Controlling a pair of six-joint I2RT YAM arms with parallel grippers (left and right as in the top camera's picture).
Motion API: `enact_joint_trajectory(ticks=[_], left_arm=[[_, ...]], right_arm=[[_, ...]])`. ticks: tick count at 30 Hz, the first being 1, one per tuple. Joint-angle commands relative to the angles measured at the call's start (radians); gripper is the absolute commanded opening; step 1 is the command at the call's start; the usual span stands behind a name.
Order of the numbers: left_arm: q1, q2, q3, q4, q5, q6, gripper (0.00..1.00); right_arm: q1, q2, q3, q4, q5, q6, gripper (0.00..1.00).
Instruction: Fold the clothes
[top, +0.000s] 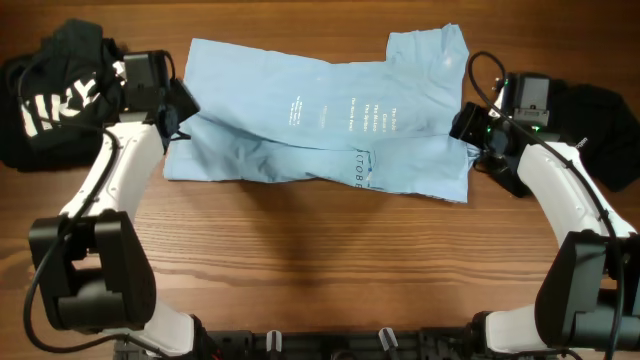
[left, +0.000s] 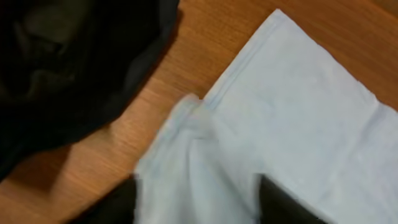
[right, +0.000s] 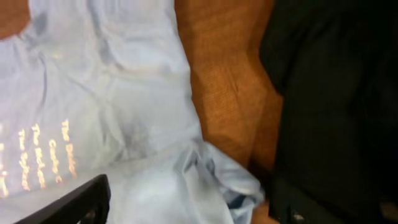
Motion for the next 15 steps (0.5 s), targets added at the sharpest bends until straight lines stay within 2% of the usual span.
enact_joint_trajectory(ticks=[1, 2, 5, 11, 15], left_arm=[[-0.006, 0.000, 0.019, 0.024, -0.043, 0.085, 0.88], [-0.006, -0.006, 0.024, 0.013, -0.043, 0.108, 0.91], [-0.006, -0.024, 0.039, -0.035, -0.042, 0.122, 0.92], [-0.006, -0.060, 0.049, -0.156, 0.037, 0.132, 0.89], [-0.008, -0.062, 0.048, -0.282, 0.101, 0.132, 0.90]], right_arm=[[-0.005, 0.012, 0.047, -0.013, 0.017, -0.017, 0.86], [-0.005, 0.012, 0.060, -0.037, 0.016, -0.023, 0.86], [-0.005, 0.012, 0.100, -0.099, -0.022, -0.069, 0.86], [0.002, 0.012, 0.195, -0.255, -0.188, -0.130, 0.85], [0.024, 0.012, 0.225, -0.363, -0.192, -0.161, 0.85]])
